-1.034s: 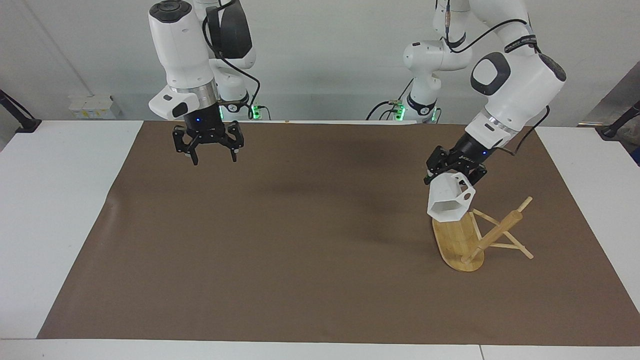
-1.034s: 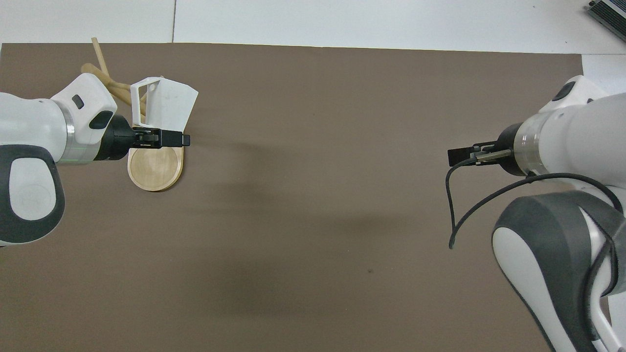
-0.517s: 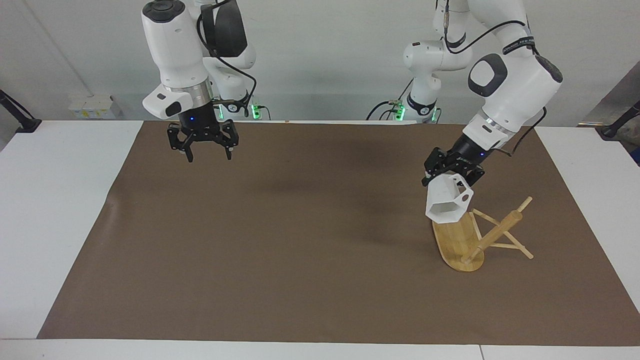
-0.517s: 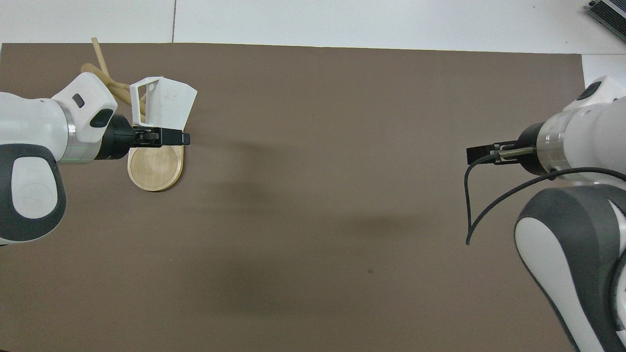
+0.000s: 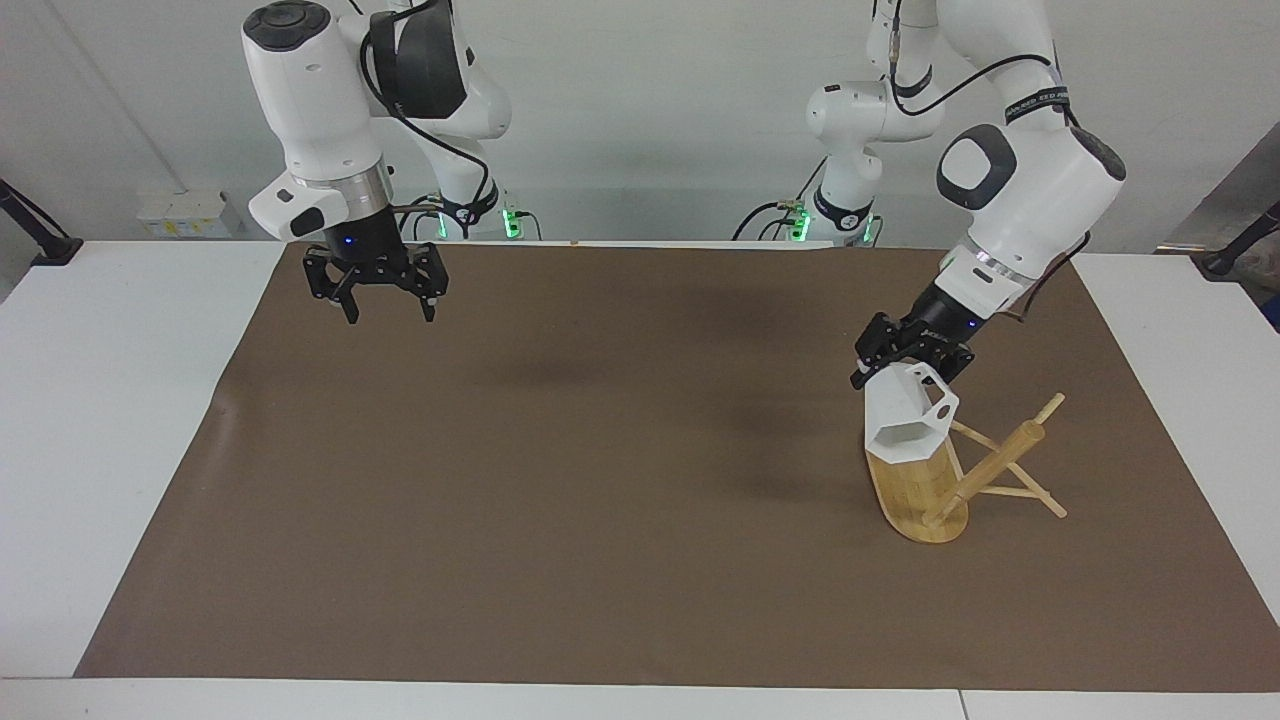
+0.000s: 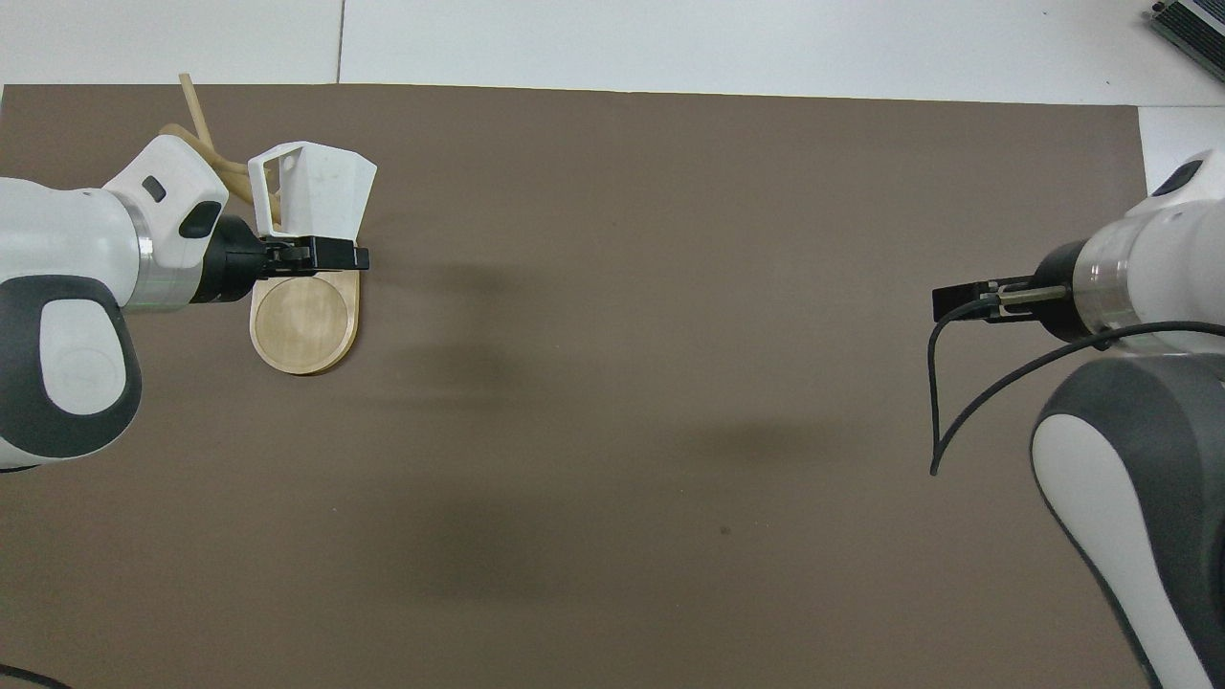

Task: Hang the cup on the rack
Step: 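Lower the cup handle onto a rack peg with the left gripper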

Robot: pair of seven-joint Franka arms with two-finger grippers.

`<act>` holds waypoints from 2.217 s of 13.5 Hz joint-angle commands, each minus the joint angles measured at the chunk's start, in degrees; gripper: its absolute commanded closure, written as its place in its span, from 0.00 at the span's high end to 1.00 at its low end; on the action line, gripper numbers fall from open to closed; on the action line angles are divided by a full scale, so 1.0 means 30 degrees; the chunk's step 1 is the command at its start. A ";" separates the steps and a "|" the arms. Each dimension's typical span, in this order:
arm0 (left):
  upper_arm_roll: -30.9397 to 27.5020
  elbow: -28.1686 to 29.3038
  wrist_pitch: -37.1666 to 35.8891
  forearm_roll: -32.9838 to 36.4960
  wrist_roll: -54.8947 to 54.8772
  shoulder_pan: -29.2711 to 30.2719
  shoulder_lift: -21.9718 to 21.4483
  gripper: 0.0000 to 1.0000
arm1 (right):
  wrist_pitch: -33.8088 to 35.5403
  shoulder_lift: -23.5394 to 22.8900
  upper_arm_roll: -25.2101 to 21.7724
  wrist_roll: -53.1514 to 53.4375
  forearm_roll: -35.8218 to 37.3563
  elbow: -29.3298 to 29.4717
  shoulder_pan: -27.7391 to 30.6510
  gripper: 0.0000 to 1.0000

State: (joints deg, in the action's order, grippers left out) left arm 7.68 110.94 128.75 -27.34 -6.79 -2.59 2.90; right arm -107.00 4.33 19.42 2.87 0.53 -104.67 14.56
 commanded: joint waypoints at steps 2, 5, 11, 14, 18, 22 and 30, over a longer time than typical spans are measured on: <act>-0.0011 0.0140 0.1029 -0.0350 0.0125 -0.0134 0.0262 0.00 | 0.2174 -0.0681 -0.0113 -0.0749 0.0000 0.1899 0.0185 1.00; -0.0011 0.0082 0.1409 -0.0380 0.0183 -0.0075 0.0584 0.00 | 0.3987 -0.1500 -0.1080 -0.1365 0.0000 0.3915 0.0009 1.00; -0.0040 0.0111 0.2260 -0.0380 0.0301 0.0130 0.0818 0.00 | 0.5694 -0.1270 -0.2251 -0.1278 -0.0029 0.5009 0.0009 1.00; -0.0099 0.0169 0.2318 -0.0350 0.0272 0.0479 0.0877 0.00 | 0.5520 -0.1123 -0.2312 -0.1132 0.0000 0.4834 -0.0049 1.00; -0.0099 0.0228 0.2202 -0.0321 0.0184 0.0657 0.0936 0.00 | 0.5461 -0.0801 -0.2137 -0.0229 0.0000 0.4249 -0.0255 1.00; -0.0128 0.0345 0.2202 -0.0292 0.0184 0.0657 0.0878 0.00 | 0.4965 -0.0771 -0.2166 -0.0136 0.0000 0.4160 -0.0431 1.00; -0.0303 0.0462 0.1967 -0.0292 0.0301 0.0716 0.0819 0.00 | 0.5108 -0.0771 -0.2107 -0.0165 -0.0029 0.4189 -0.0372 1.00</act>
State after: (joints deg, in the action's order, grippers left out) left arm 7.02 111.31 134.33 -27.80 -6.11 -0.74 6.13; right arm -91.12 0.85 12.94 1.76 0.52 -90.66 13.08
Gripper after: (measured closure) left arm 0.317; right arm 0.000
